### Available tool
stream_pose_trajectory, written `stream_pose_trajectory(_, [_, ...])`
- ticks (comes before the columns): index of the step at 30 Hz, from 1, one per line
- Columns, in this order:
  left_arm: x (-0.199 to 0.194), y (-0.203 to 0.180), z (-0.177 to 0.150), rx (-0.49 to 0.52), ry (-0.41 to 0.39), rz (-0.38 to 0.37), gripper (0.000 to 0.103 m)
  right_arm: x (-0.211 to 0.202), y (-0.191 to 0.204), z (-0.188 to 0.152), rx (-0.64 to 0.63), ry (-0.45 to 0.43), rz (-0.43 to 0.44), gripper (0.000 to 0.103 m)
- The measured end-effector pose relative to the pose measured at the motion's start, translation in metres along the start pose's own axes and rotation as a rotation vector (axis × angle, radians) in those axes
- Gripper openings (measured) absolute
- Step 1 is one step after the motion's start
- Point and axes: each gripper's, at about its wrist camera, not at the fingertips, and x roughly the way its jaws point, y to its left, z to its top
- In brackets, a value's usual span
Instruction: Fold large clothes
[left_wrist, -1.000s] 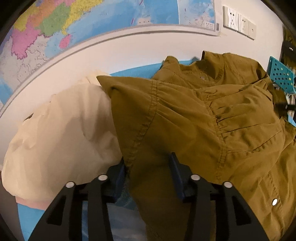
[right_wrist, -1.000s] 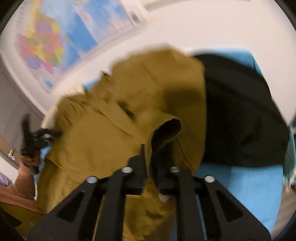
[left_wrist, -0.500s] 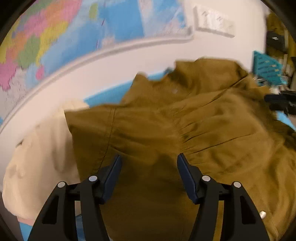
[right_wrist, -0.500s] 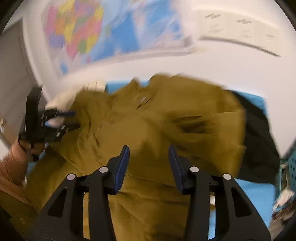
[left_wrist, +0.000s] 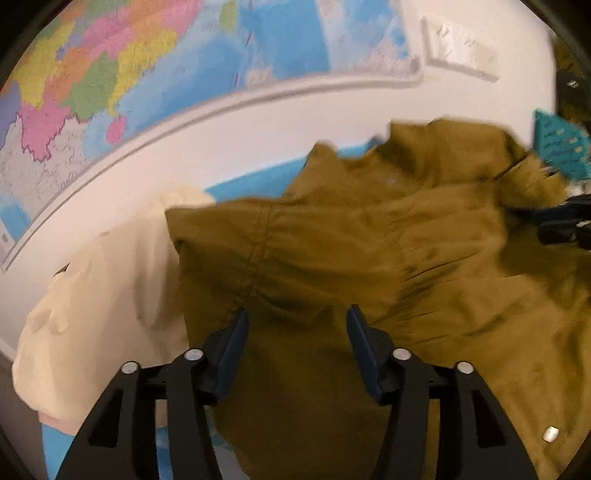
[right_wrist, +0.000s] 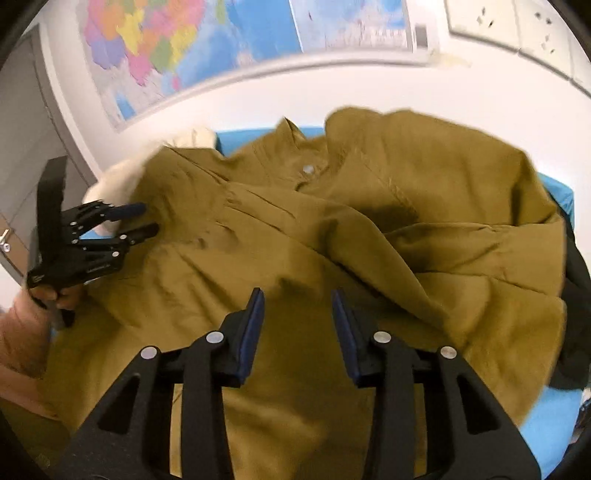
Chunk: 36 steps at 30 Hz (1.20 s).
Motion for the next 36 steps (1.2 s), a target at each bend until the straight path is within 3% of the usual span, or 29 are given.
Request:
stream_pose_trajectory(4, [-0.006, -0.014, -0.007, 0.052, 0.014, -0.079, 0.058, 0.009, -0.007, -0.011, 0.022, 0.059, -0.033, 0.04])
stream_pose_trajectory(6, [0.005, -0.021, -0.015, 0.079, 0.049, -0.06, 0.058, 0.026, -0.017, -0.016, 0.075, 0.106, -0.036, 0.04])
stream_pose_trajectory(10, [0.024, -0.022, -0.018, 0.058, 0.096, -0.031, 0.06, 0.02, -0.024, -0.017, 0.139, 0.078, -0.013, 0.041])
stream_pose_trajectory(13, [0.015, -0.023, -0.017, 0.057, 0.085, 0.007, 0.059, -0.01, -0.017, -0.022, 0.135, 0.028, 0.008, 0.05])
stream_pose_trajectory(15, [-0.005, -0.018, -0.022, 0.037, 0.05, -0.042, 0.062, -0.04, -0.014, -0.033, 0.128, -0.002, 0.007, 0.05])
stream_pose_trajectory(18, [-0.039, -0.006, -0.034, 0.006, -0.003, -0.092, 0.065, -0.079, -0.014, -0.055, 0.181, -0.046, 0.042, 0.056])
stream_pose_trajectory(23, [-0.089, 0.017, -0.076, -0.059, -0.044, -0.18, 0.073, -0.132, -0.012, -0.11, 0.281, -0.078, -0.004, 0.069])
stream_pose_trajectory(27, [-0.104, 0.029, -0.112, -0.127, 0.005, -0.221, 0.074, -0.154, -0.013, -0.151, 0.36, -0.089, -0.037, 0.079])
stream_pose_trajectory(36, [-0.116, 0.036, -0.174, -0.249, 0.107, -0.281, 0.074, -0.169, -0.02, -0.215, 0.497, -0.117, -0.001, 0.081])
